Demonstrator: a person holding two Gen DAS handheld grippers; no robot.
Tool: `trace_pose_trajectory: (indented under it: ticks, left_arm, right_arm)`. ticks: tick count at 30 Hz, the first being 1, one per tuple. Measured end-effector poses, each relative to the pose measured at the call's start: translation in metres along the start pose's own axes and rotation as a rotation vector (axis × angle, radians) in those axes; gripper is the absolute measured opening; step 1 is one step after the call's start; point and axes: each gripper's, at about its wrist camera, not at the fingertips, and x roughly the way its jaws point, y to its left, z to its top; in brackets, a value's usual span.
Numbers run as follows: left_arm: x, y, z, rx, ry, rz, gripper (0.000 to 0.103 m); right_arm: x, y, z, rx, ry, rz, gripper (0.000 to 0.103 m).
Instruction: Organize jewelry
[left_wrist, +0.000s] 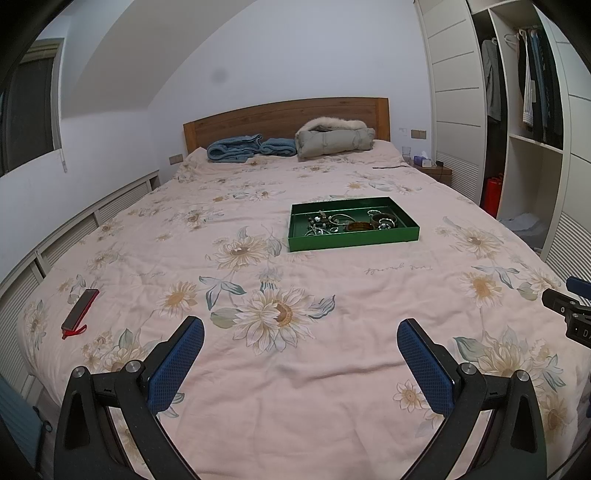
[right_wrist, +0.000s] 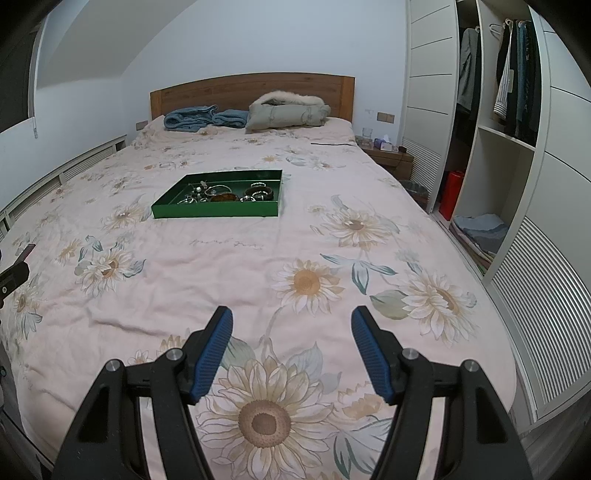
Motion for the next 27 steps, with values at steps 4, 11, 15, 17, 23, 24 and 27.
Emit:
trace_pose_trajectory:
  ticks: [4, 11, 15, 17, 23, 24, 27]
  left_arm:
    - [-0.0017, -0.0003, -0.0022, 0.000, 0.000, -0.003, 0.103]
    - [-0.0039, -0.0012, -0.0033, 0.000, -0.002, -0.004, 0.103]
    - [-0.0043, -0.0011, -0.0031, 0.000, -0.002, -0.005, 0.103]
    - [-0.0047, -0.0016, -0.0035, 0.000, -0.001, -0.005, 0.103]
    - [-0.0069, -0.0028, -0.0037, -0.001, 0.000, -0.008, 0.103]
    - [-0.0075, -0.0036, -0.0037, 0.000, 0.001, -0.008, 0.103]
    - [-0.0083, -0.0045, -0.0024, 0.001, 0.004, -0.011, 0.103]
  right_arm:
    - [0.0003, -0.0006, -0.0001, -0.001, 0.000, 0.000, 0.065]
    - [-0.0003, -0.0008, -0.0001, 0.000, -0.001, 0.000, 0.065]
    - [-0.0007, -0.0012, 0.0000, 0.000, -0.001, 0.000, 0.065]
    - [-0.0007, -0.0013, 0.0000, -0.001, 0.000, 0.000, 0.065]
    - [-0.0009, -0.0017, -0.0010, 0.001, 0.000, 0.000, 0.065]
    - [-0.0010, -0.0015, -0.0014, 0.001, 0.000, 0.000, 0.065]
    - [-0.0007, -0.0017, -0.0016, 0.002, 0.001, 0.000, 0.065]
